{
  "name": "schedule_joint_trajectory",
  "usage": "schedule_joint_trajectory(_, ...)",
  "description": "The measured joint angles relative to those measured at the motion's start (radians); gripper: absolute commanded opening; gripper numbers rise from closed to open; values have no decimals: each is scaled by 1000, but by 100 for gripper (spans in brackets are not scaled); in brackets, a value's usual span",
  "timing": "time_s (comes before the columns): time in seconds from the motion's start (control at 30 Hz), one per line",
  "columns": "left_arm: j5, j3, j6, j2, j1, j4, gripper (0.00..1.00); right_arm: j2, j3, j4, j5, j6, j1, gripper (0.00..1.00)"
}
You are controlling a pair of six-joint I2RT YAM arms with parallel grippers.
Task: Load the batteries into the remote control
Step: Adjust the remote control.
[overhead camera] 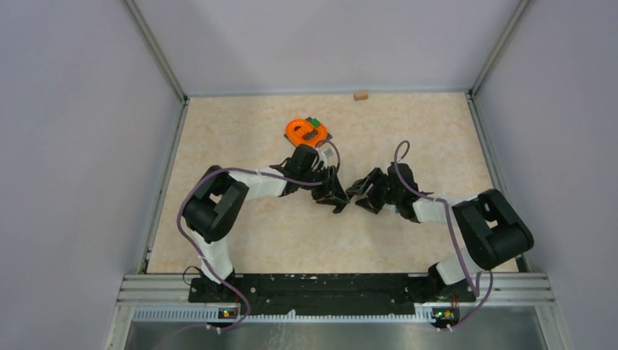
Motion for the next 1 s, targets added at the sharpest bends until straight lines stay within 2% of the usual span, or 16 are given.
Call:
schedule_joint_trajectory(0.17,-4,-24,-17,0,0,33,17,66,3,84,-11,48,15,33)
schedule_joint_trajectory(0.27,-18,-54,-22,-8,0,61,19,82,7,114,-16,60,29,15)
schedule_joint_trajectory(0.37,-39,-78,-20,-29,-3,72,24,87,24,113,-11,62,47,5)
schedule_joint_trajectory(0.47,-61,-80,-14,-41,-2,75,38,87,42,99,4,44,51,0)
schedule_joint_trajectory(0.63,-74,-80,3,-64,-1,78,72,66,76,54,29,-13,58,0)
schedule_joint_trajectory(0.7,-73,-80,24,-87,0,79,82,43,84,26,54,-48,61,0)
schedule_joint_trajectory(0.87,-76,-80,107,-195,24,77,92,-53,89,-56,113,-148,63,0)
schedule_joint_trajectory(1.0,-76,-74,146,-270,66,91,89,-123,90,-77,129,-240,71,0)
